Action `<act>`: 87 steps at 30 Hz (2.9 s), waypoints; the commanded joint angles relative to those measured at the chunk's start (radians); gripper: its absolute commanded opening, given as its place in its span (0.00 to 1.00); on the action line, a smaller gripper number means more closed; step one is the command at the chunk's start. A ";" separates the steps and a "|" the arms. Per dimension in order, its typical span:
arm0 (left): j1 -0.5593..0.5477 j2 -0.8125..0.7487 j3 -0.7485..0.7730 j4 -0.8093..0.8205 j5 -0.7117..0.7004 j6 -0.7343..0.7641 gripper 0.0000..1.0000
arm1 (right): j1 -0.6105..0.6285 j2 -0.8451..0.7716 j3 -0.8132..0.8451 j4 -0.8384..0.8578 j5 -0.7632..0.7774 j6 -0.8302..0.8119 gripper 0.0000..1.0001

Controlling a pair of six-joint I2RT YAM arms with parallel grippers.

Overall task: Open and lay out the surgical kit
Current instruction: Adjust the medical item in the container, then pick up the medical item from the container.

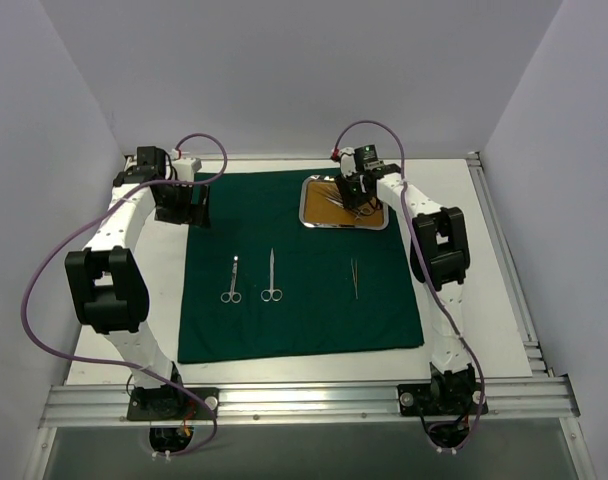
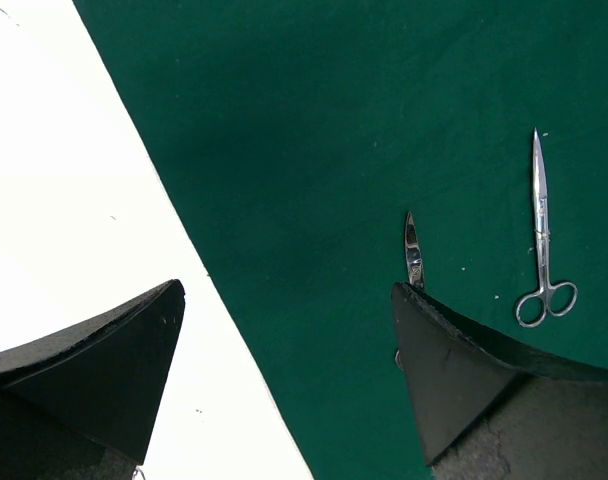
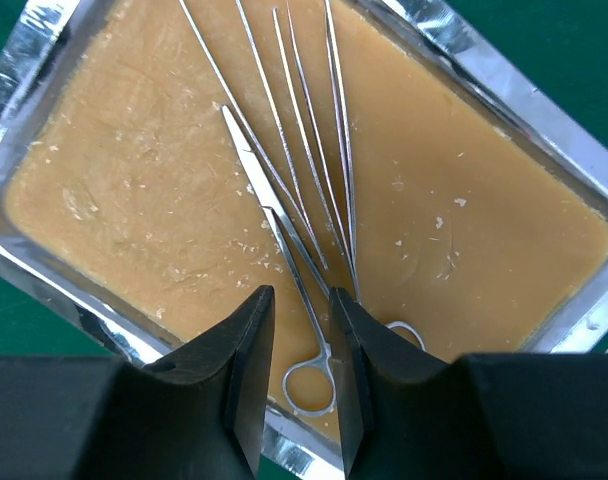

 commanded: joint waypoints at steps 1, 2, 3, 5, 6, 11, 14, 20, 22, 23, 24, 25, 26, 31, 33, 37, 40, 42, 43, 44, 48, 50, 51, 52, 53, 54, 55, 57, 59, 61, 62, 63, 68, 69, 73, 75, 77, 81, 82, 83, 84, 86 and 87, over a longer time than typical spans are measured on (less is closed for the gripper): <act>0.001 0.001 0.036 -0.005 0.021 0.009 0.94 | -0.002 0.027 0.030 -0.063 0.018 -0.014 0.26; 0.001 0.001 0.036 -0.005 0.021 0.009 0.94 | -0.004 0.027 0.027 -0.071 0.014 -0.017 0.26; 0.001 0.003 0.036 -0.005 0.021 0.009 0.94 | -0.004 0.025 0.018 -0.071 0.010 -0.020 0.26; 0.003 0.004 0.036 -0.003 0.024 0.009 0.94 | -0.002 0.024 0.011 -0.073 -0.002 -0.023 0.26; 0.002 0.004 0.034 -0.003 0.024 0.009 0.94 | -0.002 0.027 0.009 -0.071 -0.002 -0.023 0.25; 0.003 0.001 0.033 -0.005 0.024 0.009 0.94 | -0.010 0.056 0.032 -0.079 0.049 -0.017 0.27; 0.003 -0.001 0.033 -0.003 0.026 0.009 0.94 | -0.007 0.073 0.066 -0.102 0.081 -0.019 0.29; 0.001 0.001 0.033 -0.005 0.027 0.009 0.94 | -0.016 0.119 0.119 -0.134 0.052 -0.033 0.31; 0.001 -0.002 0.033 -0.003 0.027 0.009 0.94 | -0.019 0.139 0.121 -0.143 0.053 -0.034 0.31; 0.003 -0.002 0.033 -0.003 0.027 0.009 0.94 | -0.020 0.142 0.121 -0.146 0.052 -0.036 0.30; 0.003 -0.004 0.033 -0.005 0.029 0.010 0.94 | -0.020 0.142 0.121 -0.148 0.052 -0.037 0.30; 0.003 -0.005 0.033 -0.003 0.029 0.010 0.94 | -0.017 0.136 0.121 -0.146 0.052 -0.039 0.30; 0.002 -0.004 0.033 -0.003 0.029 0.012 0.94 | -0.016 0.128 0.122 -0.145 0.050 -0.040 0.30; 0.003 0.001 0.033 -0.005 0.032 0.010 0.94 | -0.010 0.082 0.147 -0.128 0.035 -0.039 0.26; 0.003 0.001 0.033 -0.005 0.032 0.009 0.94 | -0.019 0.085 0.149 -0.125 0.029 -0.020 0.26; 0.003 -0.007 0.034 -0.006 0.034 0.012 0.94 | -0.030 0.128 0.118 -0.143 0.018 -0.002 0.24; 0.005 -0.008 0.037 -0.009 0.032 0.015 0.94 | -0.028 0.114 0.064 -0.125 -0.017 0.009 0.23; 0.005 -0.010 0.039 -0.012 0.032 0.015 0.94 | -0.027 0.098 0.038 -0.116 -0.052 0.020 0.20; 0.003 -0.010 0.039 -0.014 0.032 0.015 0.94 | -0.025 0.079 0.034 -0.116 -0.063 0.027 0.19; 0.003 -0.010 0.037 -0.014 0.034 0.015 0.94 | -0.021 0.068 0.030 -0.114 -0.072 0.032 0.18; 0.003 -0.013 0.036 -0.015 0.035 0.015 0.94 | -0.001 0.028 0.018 -0.128 -0.114 0.037 0.16; 0.005 -0.016 0.036 -0.014 0.037 0.015 0.94 | 0.010 0.028 0.026 -0.155 -0.126 0.035 0.15; 0.005 -0.017 0.036 -0.015 0.038 0.015 0.94 | 0.013 0.028 0.027 -0.163 -0.129 0.030 0.15; 0.005 -0.019 0.036 -0.014 0.038 0.017 0.94 | 0.019 0.024 0.026 -0.166 -0.146 0.026 0.15; 0.003 -0.020 0.036 -0.014 0.038 0.017 0.94 | 0.024 0.019 0.024 -0.168 -0.152 0.024 0.14; 0.005 -0.022 0.034 -0.015 0.037 0.018 0.94 | 0.027 0.016 0.026 -0.169 -0.154 0.024 0.14; 0.005 -0.024 0.034 -0.015 0.035 0.018 0.94 | 0.030 0.013 0.029 -0.169 -0.143 0.024 0.14; 0.003 -0.024 0.033 -0.015 0.035 0.020 0.94 | 0.030 0.007 0.041 -0.168 -0.123 0.024 0.16; 0.005 -0.022 0.033 -0.015 0.035 0.020 0.94 | 0.030 0.005 0.072 -0.174 -0.105 0.023 0.17; 0.003 -0.022 0.033 -0.015 0.037 0.018 0.94 | 0.032 0.007 0.108 -0.189 -0.100 0.023 0.18; 0.005 -0.020 0.033 -0.015 0.037 0.018 0.94 | 0.032 0.007 0.118 -0.191 -0.095 0.023 0.18; 0.005 -0.019 0.033 -0.015 0.037 0.020 0.94 | 0.033 0.005 0.124 -0.191 -0.092 0.023 0.19; 0.003 -0.014 0.037 -0.015 0.035 0.020 0.94 | 0.033 0.016 0.141 -0.182 -0.054 0.023 0.24; 0.003 -0.014 0.037 -0.015 0.035 0.020 0.94 | 0.032 0.021 0.142 -0.183 -0.048 0.021 0.25; 0.005 -0.010 0.037 -0.017 0.035 0.020 0.94 | 0.033 0.044 0.147 -0.185 -0.017 0.015 0.26; 0.005 -0.007 0.037 -0.015 0.035 0.020 0.94 | 0.032 0.059 0.150 -0.183 -0.016 0.009 0.27; 0.005 -0.007 0.037 -0.015 0.035 0.020 0.94 | 0.032 0.082 0.158 -0.186 0.000 0.004 0.28; 0.003 -0.005 0.037 -0.017 0.038 0.020 0.94 | 0.030 0.120 0.194 -0.208 0.023 -0.013 0.29; 0.003 -0.005 0.037 -0.017 0.037 0.020 0.94 | 0.029 0.127 0.198 -0.211 0.023 -0.014 0.29; 0.003 -0.005 0.037 -0.018 0.035 0.020 0.94 | 0.029 0.137 0.199 -0.212 0.023 -0.016 0.29; 0.005 -0.005 0.037 -0.017 0.034 0.020 0.94 | 0.029 0.142 0.198 -0.212 0.021 -0.017 0.29; 0.005 -0.005 0.037 -0.017 0.034 0.020 0.94 | 0.026 0.154 0.195 -0.211 0.015 -0.017 0.30; 0.005 -0.005 0.037 -0.018 0.034 0.020 0.94 | 0.027 0.157 0.193 -0.212 0.018 -0.019 0.30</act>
